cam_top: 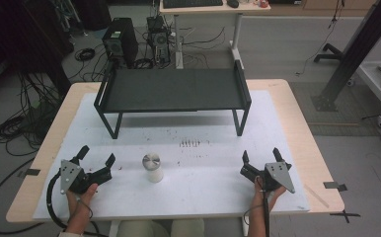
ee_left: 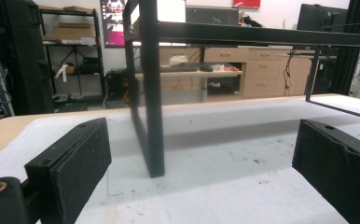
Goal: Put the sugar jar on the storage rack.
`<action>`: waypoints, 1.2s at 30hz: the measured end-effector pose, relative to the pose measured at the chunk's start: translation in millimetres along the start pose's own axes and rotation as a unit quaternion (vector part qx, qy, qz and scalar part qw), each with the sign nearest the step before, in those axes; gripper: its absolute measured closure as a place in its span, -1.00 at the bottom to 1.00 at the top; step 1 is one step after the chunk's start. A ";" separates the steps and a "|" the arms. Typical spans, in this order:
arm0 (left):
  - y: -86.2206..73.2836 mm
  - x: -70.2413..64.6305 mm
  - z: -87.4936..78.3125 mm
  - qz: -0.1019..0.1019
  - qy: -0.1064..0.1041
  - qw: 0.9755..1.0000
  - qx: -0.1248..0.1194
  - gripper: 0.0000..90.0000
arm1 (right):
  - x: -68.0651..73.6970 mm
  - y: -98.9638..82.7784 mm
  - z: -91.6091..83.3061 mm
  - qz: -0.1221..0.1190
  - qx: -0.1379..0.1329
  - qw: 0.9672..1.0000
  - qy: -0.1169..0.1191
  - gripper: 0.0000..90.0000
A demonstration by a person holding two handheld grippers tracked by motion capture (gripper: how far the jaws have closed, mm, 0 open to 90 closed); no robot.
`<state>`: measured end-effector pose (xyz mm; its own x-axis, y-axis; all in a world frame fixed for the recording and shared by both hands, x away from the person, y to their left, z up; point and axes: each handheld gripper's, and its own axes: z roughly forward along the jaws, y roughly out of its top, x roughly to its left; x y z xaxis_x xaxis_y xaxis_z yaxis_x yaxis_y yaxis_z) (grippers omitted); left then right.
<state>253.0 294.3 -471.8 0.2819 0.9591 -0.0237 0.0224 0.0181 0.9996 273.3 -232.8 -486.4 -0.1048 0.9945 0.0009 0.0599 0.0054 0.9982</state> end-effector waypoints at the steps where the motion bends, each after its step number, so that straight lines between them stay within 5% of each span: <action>1: 0.0 0.0 0.0 0.000 0.000 1.000 0.000 -0.90 | 0.0 0.0 0.0 0.001 0.000 1.000 0.000 -0.99; 36: 0.6 0.3 0.0 -0.003 0.003 1.000 0.002 -0.86 | 0.3 0.2 0.3 -0.002 0.001 1.000 0.000 -0.99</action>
<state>253.1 294.6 -471.2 0.2755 0.9609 -0.0288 0.0282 0.0218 0.9994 273.5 -232.5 -486.2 -0.1043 0.9945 -0.0028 0.0622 0.0093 0.9980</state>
